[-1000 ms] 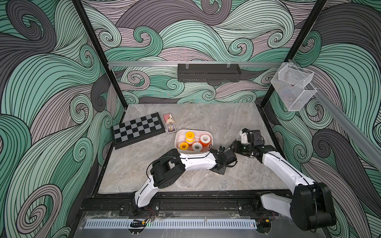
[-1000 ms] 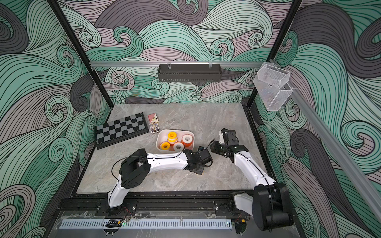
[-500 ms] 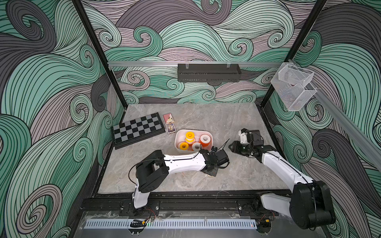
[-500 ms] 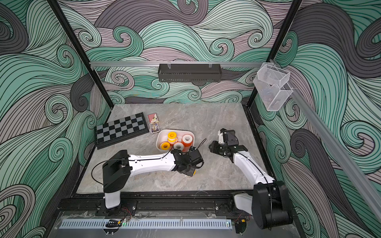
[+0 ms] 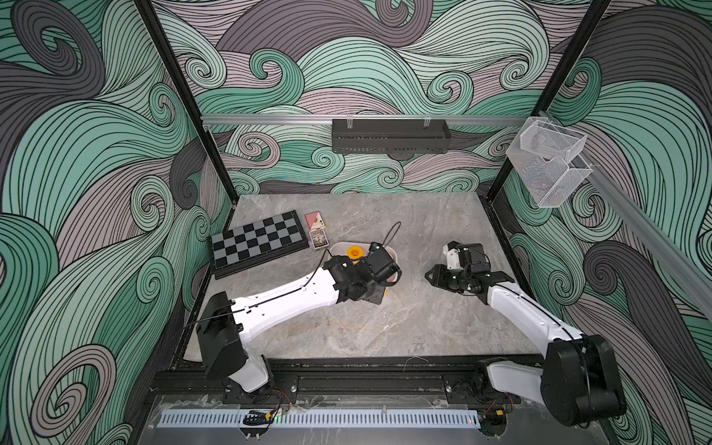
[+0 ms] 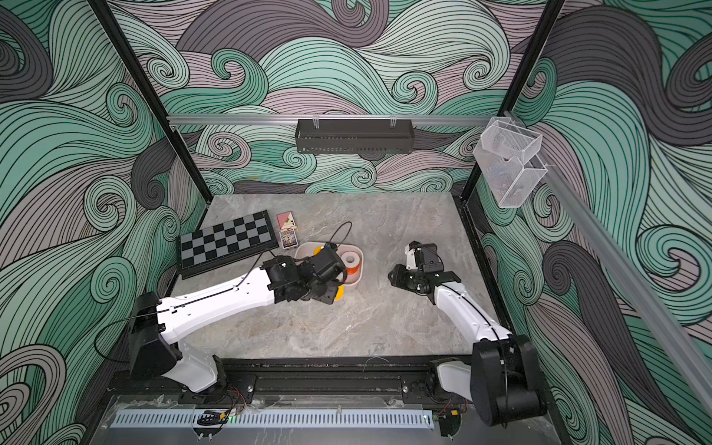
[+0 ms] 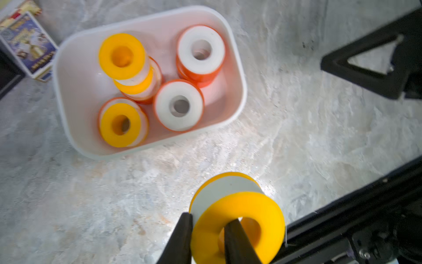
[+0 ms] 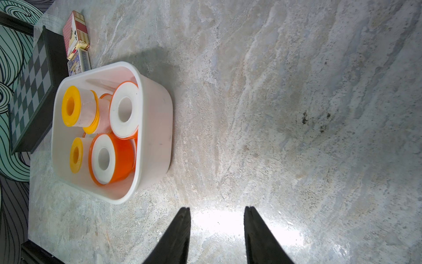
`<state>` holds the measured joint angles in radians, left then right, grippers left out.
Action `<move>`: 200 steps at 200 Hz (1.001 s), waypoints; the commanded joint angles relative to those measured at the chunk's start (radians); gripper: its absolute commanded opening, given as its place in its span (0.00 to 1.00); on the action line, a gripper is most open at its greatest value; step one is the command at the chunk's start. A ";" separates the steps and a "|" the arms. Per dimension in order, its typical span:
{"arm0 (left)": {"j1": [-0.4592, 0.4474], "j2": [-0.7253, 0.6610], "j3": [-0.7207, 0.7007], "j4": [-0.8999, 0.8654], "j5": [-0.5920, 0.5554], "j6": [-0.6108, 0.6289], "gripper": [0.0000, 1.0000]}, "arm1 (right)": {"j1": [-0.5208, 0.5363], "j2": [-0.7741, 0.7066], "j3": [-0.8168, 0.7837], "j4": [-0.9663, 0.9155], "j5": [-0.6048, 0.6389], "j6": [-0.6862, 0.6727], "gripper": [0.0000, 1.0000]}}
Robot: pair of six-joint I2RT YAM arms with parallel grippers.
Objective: Put the sealing tape into the storage box
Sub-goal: Place the sealing tape in the storage box.
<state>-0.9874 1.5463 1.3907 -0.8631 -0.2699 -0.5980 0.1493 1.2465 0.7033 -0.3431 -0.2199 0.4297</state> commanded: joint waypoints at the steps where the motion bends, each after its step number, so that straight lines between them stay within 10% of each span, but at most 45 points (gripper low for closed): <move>1: 0.079 -0.051 -0.015 -0.010 -0.016 0.073 0.28 | 0.012 0.017 -0.013 0.029 -0.021 -0.002 0.42; 82: 0.348 0.054 0.029 0.015 0.121 0.136 0.29 | 0.032 0.043 -0.010 0.041 -0.022 -0.003 0.42; 200: 0.398 0.118 0.043 0.005 0.183 0.120 0.29 | 0.055 0.083 -0.001 0.052 -0.030 -0.003 0.42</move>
<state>-0.6067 1.7092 1.4174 -0.8524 -0.0952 -0.4812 0.1963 1.3224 0.6998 -0.3012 -0.2386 0.4297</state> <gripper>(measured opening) 0.286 0.421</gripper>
